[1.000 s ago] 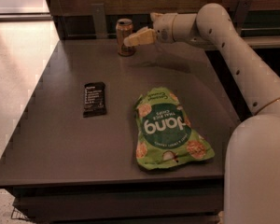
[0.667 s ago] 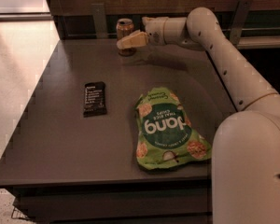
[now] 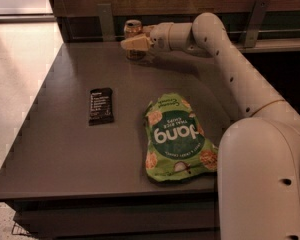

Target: Pick orange can

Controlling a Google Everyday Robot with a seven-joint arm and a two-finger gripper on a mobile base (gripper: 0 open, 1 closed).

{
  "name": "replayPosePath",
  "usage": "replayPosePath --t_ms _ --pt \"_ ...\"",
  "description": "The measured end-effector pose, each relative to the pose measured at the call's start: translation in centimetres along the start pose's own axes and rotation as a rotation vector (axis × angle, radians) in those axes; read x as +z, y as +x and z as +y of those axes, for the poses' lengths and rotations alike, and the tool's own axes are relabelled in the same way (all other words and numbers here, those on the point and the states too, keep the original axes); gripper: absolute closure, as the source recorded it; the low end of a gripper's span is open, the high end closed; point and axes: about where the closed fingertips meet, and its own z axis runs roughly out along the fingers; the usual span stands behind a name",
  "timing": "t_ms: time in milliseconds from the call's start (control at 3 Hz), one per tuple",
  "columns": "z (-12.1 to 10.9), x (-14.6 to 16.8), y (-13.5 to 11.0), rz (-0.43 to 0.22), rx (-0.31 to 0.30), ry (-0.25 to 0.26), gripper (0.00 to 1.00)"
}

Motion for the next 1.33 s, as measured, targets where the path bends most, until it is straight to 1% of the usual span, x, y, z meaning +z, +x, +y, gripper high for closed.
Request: replayPosePath --t_ms 667,1000,1333 --pt "0.5 0.9 0.1 0.001 0.002 -0.013 0.96" --pt "0.6 1.0 0.2 0.001 0.003 -0.016 1.00" --pt "1.2 0.0 -1.4 -0.001 -0.010 -0.029 1.00"
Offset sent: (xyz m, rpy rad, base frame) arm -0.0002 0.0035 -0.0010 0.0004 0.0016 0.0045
